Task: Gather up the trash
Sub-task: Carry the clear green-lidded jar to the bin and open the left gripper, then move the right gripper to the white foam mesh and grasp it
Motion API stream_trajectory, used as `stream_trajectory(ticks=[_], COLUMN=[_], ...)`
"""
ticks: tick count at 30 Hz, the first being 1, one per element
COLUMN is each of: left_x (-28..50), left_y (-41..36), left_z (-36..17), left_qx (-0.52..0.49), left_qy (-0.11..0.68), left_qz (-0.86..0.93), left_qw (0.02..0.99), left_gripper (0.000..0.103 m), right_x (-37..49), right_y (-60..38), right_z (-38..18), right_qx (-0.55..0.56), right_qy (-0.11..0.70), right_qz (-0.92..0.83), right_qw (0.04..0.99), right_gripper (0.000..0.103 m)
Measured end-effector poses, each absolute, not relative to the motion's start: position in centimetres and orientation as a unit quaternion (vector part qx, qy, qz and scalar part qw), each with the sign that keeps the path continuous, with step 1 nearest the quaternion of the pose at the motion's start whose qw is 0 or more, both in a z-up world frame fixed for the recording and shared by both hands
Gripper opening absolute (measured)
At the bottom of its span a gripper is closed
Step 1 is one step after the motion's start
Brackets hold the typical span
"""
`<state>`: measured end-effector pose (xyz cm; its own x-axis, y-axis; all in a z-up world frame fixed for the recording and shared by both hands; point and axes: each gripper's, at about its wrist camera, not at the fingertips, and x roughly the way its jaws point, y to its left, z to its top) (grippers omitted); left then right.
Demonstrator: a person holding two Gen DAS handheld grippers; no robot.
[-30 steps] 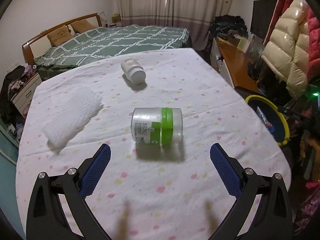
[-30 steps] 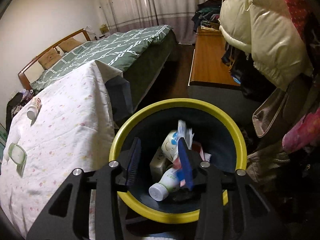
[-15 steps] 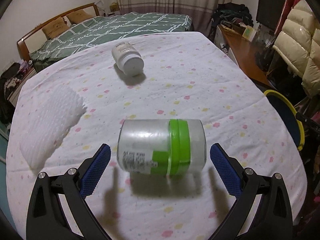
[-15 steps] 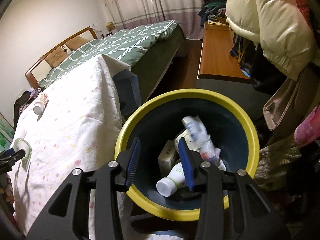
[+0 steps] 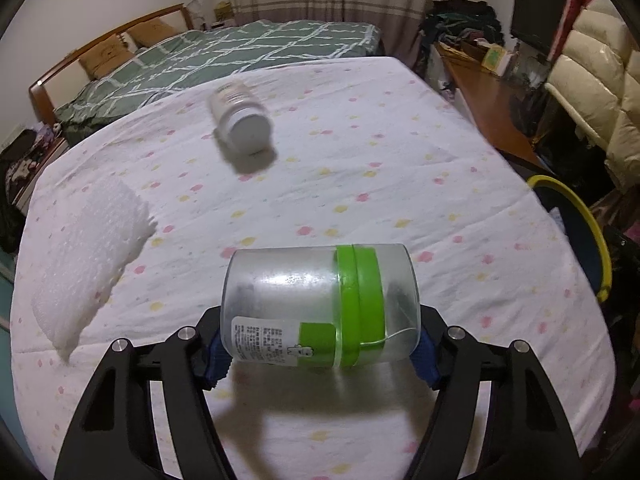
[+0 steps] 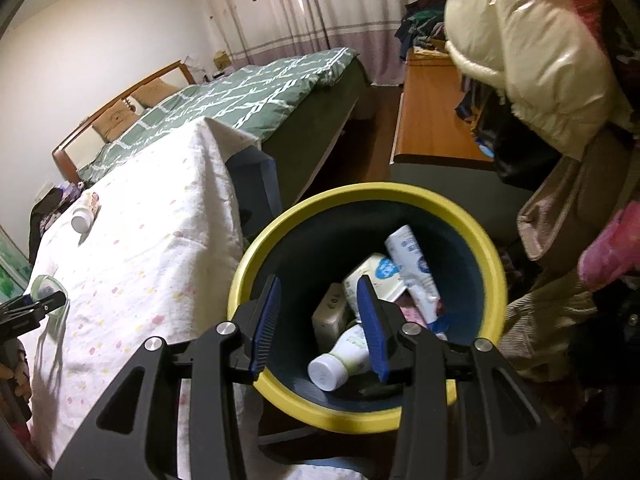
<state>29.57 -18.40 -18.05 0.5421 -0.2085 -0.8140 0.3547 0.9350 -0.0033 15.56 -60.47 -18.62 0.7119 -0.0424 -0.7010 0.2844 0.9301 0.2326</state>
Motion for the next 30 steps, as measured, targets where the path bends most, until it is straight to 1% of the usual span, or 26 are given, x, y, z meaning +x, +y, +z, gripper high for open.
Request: stream_trajectory(ticks=[6,14,18,23,25,26,27,28,30], left_x=[28.3,26.9,25.9,25.1,25.4,25.6,25.9,26.1,26.3], left_y=[-23.0,-34.5,-41.3,-48.0,-49.9,-50.5,-51.1,-51.4,-51.0], left_z=[-15.7,-13.7,-14.2,-16.4,-17.4,-17.9,-18.3,-18.3,-18.0], left_qx=[0.103,0.146,0.169,0.19,0.193,0.192,0.191,0.188,0.18], left_qy=[0.43,0.41,0.412,0.427,0.438,0.441,0.441,0.435,0.431], left_qz=[-0.215,-0.325,-0.375,-0.4,-0.401,-0.398,-0.393,-0.385,-0.38], left_qw=[0.871,0.84,0.813,0.788,0.781,0.781,0.783,0.792,0.798], left_gripper=[0.07,0.07,0.07,0.07,0.07,0.076,0.087,0.09,0.091], right_x=[13.0,9.4,7.8,6.2,5.6,5.3,5.1,4.9,4.7], right_y=[-61.8,-64.1,-65.0,-66.0,-66.4,-66.6,-66.7,-66.8,-66.9], right_z=[-18.3,-18.4,-18.6,-18.9,-18.8,-18.8,-18.7,-18.7,-18.6], right_qx=[0.169,0.175,0.178,0.19,0.194,0.197,0.198,0.199,0.2], right_qy=[0.356,0.353,0.356,0.354,0.351,0.349,0.348,0.348,0.347], right_qz=[-0.108,-0.133,-0.14,-0.151,-0.154,-0.156,-0.157,-0.158,-0.16], right_qw=[0.913,0.91,0.907,0.903,0.903,0.903,0.903,0.902,0.902], right_gripper=[0.038,0.038,0.038,0.038,0.041,0.044,0.045,0.045,0.045])
